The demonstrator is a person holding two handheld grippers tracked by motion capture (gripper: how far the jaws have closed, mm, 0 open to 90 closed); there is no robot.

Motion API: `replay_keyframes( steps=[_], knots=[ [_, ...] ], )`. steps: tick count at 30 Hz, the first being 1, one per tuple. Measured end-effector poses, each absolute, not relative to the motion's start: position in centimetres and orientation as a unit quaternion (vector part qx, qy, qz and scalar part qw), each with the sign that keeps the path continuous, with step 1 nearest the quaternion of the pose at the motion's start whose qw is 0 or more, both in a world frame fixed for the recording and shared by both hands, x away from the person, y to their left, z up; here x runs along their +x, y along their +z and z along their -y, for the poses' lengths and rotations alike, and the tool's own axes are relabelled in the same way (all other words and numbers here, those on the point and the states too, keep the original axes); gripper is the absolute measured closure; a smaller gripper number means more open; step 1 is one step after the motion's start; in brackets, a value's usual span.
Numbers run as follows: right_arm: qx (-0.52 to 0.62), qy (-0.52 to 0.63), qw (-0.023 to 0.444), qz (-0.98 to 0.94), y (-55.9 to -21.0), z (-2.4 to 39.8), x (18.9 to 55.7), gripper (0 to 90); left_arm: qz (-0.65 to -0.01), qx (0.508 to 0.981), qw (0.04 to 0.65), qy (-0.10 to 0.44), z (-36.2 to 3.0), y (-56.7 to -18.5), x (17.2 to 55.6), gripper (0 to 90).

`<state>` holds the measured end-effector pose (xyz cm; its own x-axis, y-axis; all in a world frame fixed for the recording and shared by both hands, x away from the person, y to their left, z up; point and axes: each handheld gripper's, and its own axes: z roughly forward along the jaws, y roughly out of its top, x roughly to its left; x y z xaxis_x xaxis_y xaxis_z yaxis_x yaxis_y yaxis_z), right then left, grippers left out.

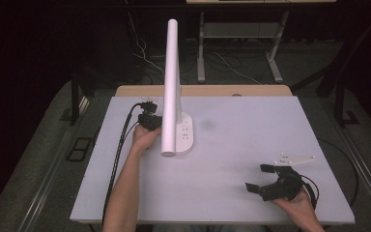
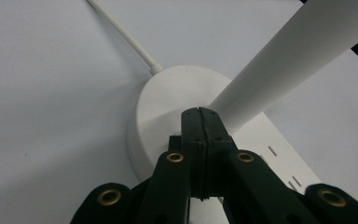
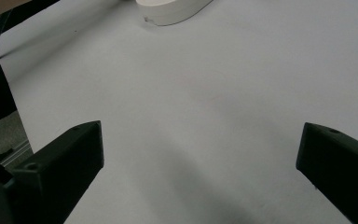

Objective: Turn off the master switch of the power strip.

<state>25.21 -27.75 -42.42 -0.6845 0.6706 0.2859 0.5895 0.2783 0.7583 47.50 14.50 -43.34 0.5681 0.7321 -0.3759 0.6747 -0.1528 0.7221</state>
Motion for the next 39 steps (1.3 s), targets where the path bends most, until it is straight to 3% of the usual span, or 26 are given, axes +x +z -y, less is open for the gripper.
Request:
replay_keyframes(
  steps=[12,19,39],
  knots=[
    [0.392,0.453,0.047,-0.800,-42.43,27.65,25.18,0.0,-0.470,0.750,0.465,0.031,-14.50,-43.82,47.36,90.0],
    [0.392,0.451,0.044,-0.801,-42.45,27.52,25.14,0.0,-0.496,0.723,0.481,-0.014,-15.15,-44.22,47.71,90.0],
    [0.393,0.450,0.039,-0.801,-42.56,27.30,25.15,0.0,-0.494,0.740,0.456,0.028,-14.31,-43.83,47.24,90.0]
  ],
)
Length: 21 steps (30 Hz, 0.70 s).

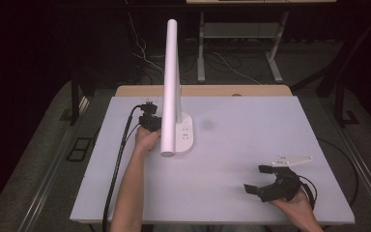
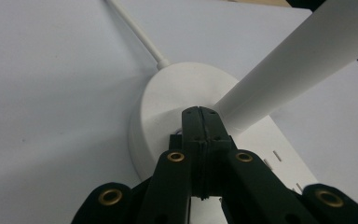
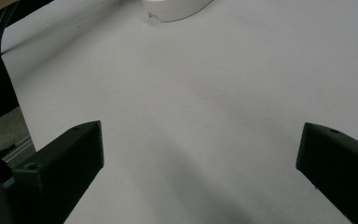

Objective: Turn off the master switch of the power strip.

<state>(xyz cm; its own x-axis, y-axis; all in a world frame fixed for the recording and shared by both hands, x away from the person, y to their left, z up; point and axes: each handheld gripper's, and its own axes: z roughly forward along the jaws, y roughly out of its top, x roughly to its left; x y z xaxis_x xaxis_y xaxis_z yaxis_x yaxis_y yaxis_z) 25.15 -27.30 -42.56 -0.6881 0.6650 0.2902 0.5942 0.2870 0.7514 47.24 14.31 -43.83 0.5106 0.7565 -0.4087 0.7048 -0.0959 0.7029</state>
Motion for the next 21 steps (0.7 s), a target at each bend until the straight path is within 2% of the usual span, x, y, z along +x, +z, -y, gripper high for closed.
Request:
replay_keyframes(
  steps=[5,8,15,21],
  knots=[
    [0.393,0.449,0.040,-0.801,-42.6,27.3,25.1,0.0,-0.497,0.737,0.458,0.023,-14.4,-43.8,47.2,90.0],
    [0.393,0.450,0.040,-0.801,-42.6,27.3,25.1,0.0,-0.476,0.754,0.448,0.068,-13.8,-43.3,46.8,90.0],
    [0.394,0.453,0.044,-0.799,-42.6,27.6,25.3,0.0,-0.465,0.763,0.443,0.079,-14.3,-42.7,46.5,90.0],
    [0.395,0.451,0.042,-0.800,-42.6,27.5,25.3,0.0,-0.465,0.751,0.462,0.082,-15.1,-41.9,46.1,90.0]
  ],
)
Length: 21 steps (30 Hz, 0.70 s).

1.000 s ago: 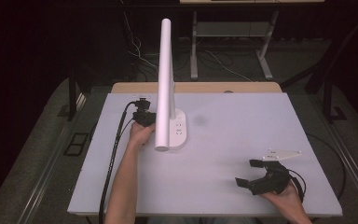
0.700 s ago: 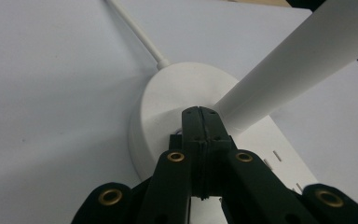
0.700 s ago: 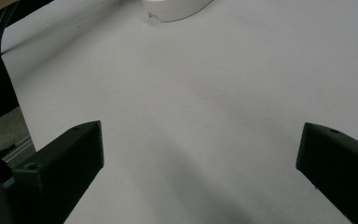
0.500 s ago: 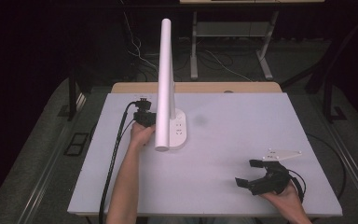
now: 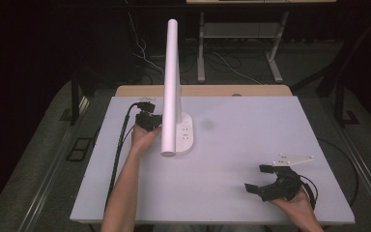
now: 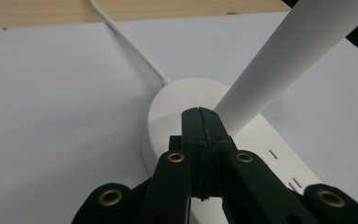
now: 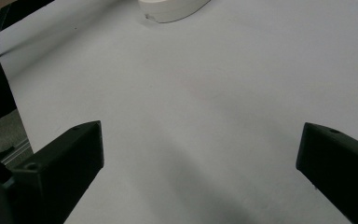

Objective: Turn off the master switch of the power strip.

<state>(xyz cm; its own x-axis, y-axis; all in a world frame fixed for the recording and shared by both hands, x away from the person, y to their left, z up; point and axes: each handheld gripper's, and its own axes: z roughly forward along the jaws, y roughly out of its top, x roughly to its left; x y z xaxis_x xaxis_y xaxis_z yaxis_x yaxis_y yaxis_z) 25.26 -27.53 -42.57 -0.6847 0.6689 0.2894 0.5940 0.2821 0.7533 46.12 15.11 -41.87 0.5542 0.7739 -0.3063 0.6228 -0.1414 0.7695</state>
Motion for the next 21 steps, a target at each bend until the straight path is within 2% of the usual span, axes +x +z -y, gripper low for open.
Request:
replay_keyframes(
  steps=[15,21],
  knots=[
    [0.393,0.452,0.043,-0.800,-42.6,27.6,25.4,0.0,-0.455,0.748,0.471,0.106,-17.3,-39.1,44.5,89.6],
    [0.394,0.452,0.044,-0.799,-42.6,27.5,25.4,0.0,-0.451,0.740,0.488,0.099,-18.3,-38.4,43.3,75.2]
  ],
)
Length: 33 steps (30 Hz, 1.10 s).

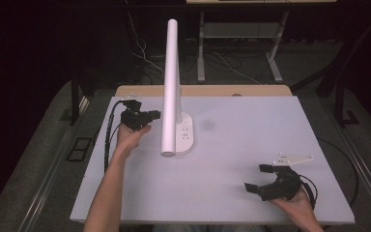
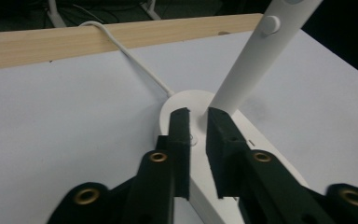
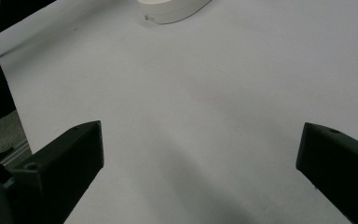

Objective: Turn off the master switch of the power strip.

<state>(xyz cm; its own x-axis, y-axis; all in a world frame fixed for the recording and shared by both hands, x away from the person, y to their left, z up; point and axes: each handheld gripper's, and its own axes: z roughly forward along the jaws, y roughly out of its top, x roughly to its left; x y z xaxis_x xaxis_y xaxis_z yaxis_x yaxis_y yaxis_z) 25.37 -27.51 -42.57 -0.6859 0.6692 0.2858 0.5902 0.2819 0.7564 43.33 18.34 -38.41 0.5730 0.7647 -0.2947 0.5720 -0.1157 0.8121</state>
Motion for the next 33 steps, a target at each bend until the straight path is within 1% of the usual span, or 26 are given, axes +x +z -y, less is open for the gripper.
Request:
replay_keyframes(
  steps=[6,10,12,14,17,21,23,26,33],
  knots=[
    [0.393,0.452,0.046,-0.800,-42.6,27.5,25.4,0.0,-0.447,0.730,0.508,0.096,-19.5,-38.0,42.0,64.3],
    [0.395,0.453,0.046,-0.798,-42.6,27.5,25.4,0.0,-0.446,0.725,0.517,0.089,-20.0,-37.9,41.2,51.0],
    [0.395,0.455,0.047,-0.797,-42.6,27.5,25.4,0.0,-0.443,0.726,0.520,0.081,-20.3,-37.9,40.7,41.7],
    [0.394,0.454,0.046,-0.797,-42.6,27.5,25.4,0.0,-0.436,0.732,0.518,0.080,-20.4,-37.9,40.1,35.1],
    [0.395,0.453,0.046,-0.798,-42.6,27.5,25.4,0.0,-0.430,0.731,0.524,0.074,-20.6,-38.0,39.3,22.4],
    [0.394,0.453,0.045,-0.798,-42.5,27.5,25.4,0.0,-0.429,0.735,0.520,0.074,-20.8,-38.1,38.2,10.7],
    [0.394,0.455,0.047,-0.797,-42.5,27.5,25.4,0.0,-0.430,0.736,0.518,0.067,-20.9,-38.2,37.8,1.0],
    [0.395,0.456,0.047,-0.796,-42.5,27.5,25.4,0.0,-0.424,0.734,0.527,0.063,-21.0,-38.2,37.0,0.0],
    [0.396,0.457,0.045,-0.795,-42.5,27.6,25.4,0.0,-0.410,0.738,0.532,0.071,-21.1,-38.3,34.9,0.0]
  ],
)
